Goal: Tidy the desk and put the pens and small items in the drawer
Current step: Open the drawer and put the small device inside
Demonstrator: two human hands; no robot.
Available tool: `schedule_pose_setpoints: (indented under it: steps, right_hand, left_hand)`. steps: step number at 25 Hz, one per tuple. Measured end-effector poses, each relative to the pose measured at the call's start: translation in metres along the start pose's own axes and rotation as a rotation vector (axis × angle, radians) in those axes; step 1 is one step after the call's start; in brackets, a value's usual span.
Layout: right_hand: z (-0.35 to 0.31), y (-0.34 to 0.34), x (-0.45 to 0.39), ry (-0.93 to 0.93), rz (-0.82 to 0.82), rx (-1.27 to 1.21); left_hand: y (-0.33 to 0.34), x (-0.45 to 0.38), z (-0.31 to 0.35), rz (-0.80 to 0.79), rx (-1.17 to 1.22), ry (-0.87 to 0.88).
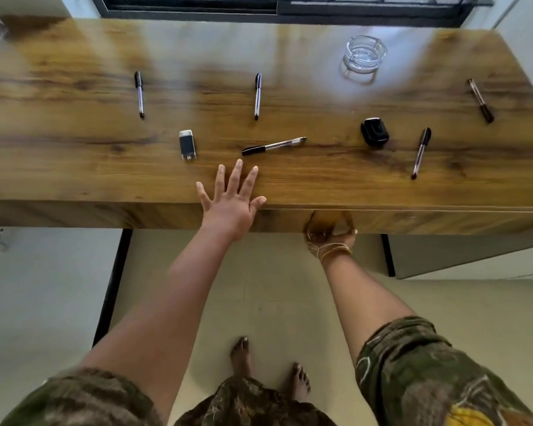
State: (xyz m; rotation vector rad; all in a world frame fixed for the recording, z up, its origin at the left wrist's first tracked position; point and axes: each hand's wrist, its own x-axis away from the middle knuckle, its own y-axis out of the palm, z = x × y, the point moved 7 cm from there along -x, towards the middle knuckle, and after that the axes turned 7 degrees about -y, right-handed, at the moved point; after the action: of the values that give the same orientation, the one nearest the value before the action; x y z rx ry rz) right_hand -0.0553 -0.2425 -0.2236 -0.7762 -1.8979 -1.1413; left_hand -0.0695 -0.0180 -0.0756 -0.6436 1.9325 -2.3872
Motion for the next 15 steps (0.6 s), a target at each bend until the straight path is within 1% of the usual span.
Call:
schedule_pose_setpoints:
  steps: [2,4,7,11,13,15]
  right_hand:
    - [0.001,-0.012,0.004,0.032,-0.004,0.023]
    - [0.001,-0.03,0.013,0.033,-0.01,0.05]
    - [0.007,-0.07,0.031,0.056,-0.007,0.056]
    - [0.012,-0.121,0.059,0.081,-0.015,0.068]
    - [0.015,-0.145,0.071,0.087,-0.007,0.037]
    - [0.018,-0.169,0.082,0.097,-0.017,0.032]
  left_hand:
    - [0.0,0.001,0.002,-0.071,0.009,-0.031]
    - [0.0,0.002,0.004,-0.096,0.034,-0.069]
    - [0.004,0.016,0.009,-0.101,0.038,-0.104]
    - [0.017,0.049,0.008,-0.057,0.108,-0.072]
    - [0.021,0.071,0.008,-0.018,0.221,-0.098]
    - [0.037,0.099,0.008,-0.015,0.474,-0.195]
